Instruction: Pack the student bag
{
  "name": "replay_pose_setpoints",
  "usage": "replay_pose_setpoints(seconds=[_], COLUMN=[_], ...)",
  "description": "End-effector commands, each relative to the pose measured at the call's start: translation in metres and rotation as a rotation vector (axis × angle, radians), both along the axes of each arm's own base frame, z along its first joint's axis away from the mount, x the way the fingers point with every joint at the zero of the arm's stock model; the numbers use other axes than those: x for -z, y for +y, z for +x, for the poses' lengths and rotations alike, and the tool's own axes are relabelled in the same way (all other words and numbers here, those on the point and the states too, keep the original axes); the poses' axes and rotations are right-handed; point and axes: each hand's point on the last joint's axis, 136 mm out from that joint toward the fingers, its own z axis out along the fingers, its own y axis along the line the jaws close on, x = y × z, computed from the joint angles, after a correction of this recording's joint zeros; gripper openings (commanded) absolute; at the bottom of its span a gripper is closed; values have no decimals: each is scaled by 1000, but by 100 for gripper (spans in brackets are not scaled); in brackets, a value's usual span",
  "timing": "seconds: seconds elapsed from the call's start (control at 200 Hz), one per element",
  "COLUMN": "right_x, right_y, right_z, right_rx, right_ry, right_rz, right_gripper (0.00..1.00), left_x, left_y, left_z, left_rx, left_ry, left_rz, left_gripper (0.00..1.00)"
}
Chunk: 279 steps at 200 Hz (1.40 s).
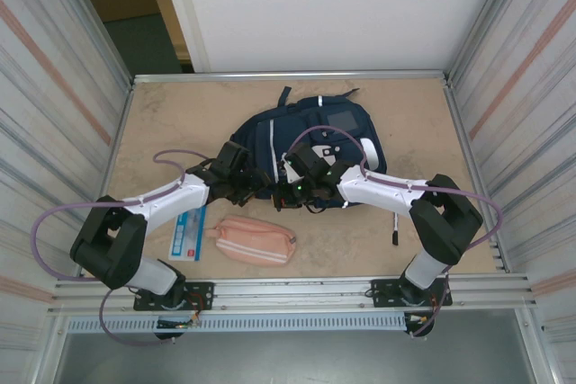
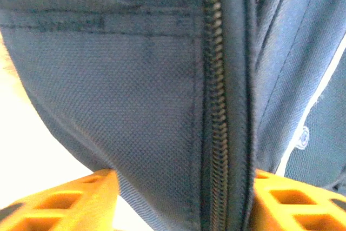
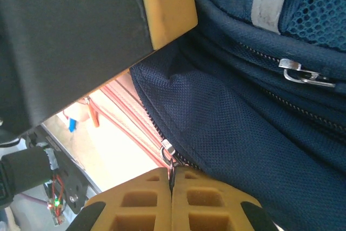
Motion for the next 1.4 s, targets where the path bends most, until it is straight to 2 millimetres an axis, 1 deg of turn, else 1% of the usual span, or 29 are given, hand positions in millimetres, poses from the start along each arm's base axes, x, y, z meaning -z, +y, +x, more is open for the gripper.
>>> replay_pose_setpoints(seconds=[0.0,0.07,0.14,0.185,0.286,0.366,0.466,0.546,0.581,0.636,0.737,0.767,0.817,0.862,0.922,0.972,1.022,1.082,1.168,1.213,1.248,1.258,1.283,1.348,1.373,1.393], right_x=[-18,-12,-6,-1,7,14,27,32,34,33,29,27,25,24,20,14,3,-10,-27,-37,-41,-48,-54,-63,-63,-64], right_y=[15,7,-6,-17,-39,-67,-105,-127,-136,-143,-141,-139,-140,-142,-142,-141,-142,-148,-161,-167,-171,-173,-176,-182,-184,-184], right_z=[-7,-10,-14,-15,-19,-23,-21,-22,-22,-21,-21,-21,-20,-18,-14,-13,-11,-7,2,7,10,10,12,17,18,19], right_rx=[-32,-28,-17,-4,8,33,100,143,165,187,185,183,188,197,205,199,199,218,289,327,348,360,378,420,432,437], right_ry=[-11,4,-5,-19,-22,-31,-56,-39,-38,-48,-56,-57,-70,-91,-125,-151,-189,-250,-347,-394,-414,-431,-451,-482,-488,-492], right_rz=[59,32,-8,-35,-92,-170,-247,-269,-283,-286,-259,-256,-264,-272,-261,-244,-233,-229,-222,-210,-215,-199,-188,-178,-176,-174], right_gripper=[0,0,0,0,0,0,0,0,0,0,0,1,5,10,15,22,30,37,44,46,48,49,50,52,52,53], left_x=[-1,-1,-6,-10,-18,-19,-16,-11,-9,-6,-1,1,2,1,-2,-7,-13,-22,-42,-55,-67,-70,-78,-98,-106,-110], left_y=[13,16,18,19,27,35,40,46,46,42,32,28,23,16,4,-5,-11,-15,-12,-7,-2,-1,4,9,10,12], left_z=[15,16,18,19,20,19,17,13,12,10,6,4,1,-2,-9,-15,-21,-26,-31,-29,-28,-27,-26,-22,-21,-20], left_rx=[-73,-72,-76,-69,-68,-86,-81,-100,-109,-101,-66,-57,-53,-39,-11,23,44,67,100,114,128,128,132,188,210,225], left_ry=[-56,-65,-77,-89,-110,-103,-94,-78,-72,-62,-47,-46,-42,-51,-71,-96,-111,-126,-171,-217,-261,-271,-300,-370,-397,-408], left_rz=[69,95,101,107,146,150,132,147,140,120,102,100,99,106,113,120,114,97,93,117,136,143,161,184,184,189], left_gripper=[39,25,12,9,5,3,3,3,3,3,5,6,8,12,20,27,37,43,51,57,62,63,66,71,73,74])
